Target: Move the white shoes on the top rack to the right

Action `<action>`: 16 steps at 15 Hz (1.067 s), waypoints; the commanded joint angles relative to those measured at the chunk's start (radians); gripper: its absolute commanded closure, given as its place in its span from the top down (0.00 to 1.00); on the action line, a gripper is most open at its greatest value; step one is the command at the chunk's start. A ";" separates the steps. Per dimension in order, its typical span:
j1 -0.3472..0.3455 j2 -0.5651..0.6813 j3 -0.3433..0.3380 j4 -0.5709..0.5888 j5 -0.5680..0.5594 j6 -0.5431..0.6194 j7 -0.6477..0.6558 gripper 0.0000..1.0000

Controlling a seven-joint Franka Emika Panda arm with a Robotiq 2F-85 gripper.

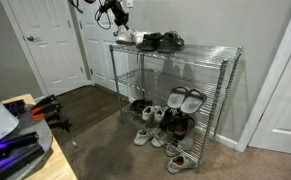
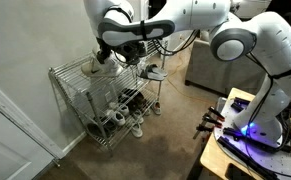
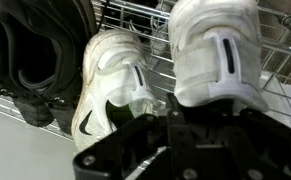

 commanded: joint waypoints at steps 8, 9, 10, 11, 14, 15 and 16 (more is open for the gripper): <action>-0.013 -0.024 0.023 -0.059 0.019 -0.022 -0.029 0.69; -0.013 -0.023 0.026 -0.062 0.021 -0.022 -0.027 0.75; -0.012 -0.022 0.026 -0.064 0.017 -0.024 -0.025 0.82; -0.014 -0.023 0.029 -0.067 0.018 -0.027 -0.024 0.88; -0.023 -0.032 0.038 -0.103 0.033 -0.021 -0.017 1.00; -0.028 -0.033 0.040 -0.115 0.042 -0.020 -0.012 1.00; -0.031 -0.030 0.039 -0.120 0.051 -0.019 -0.006 1.00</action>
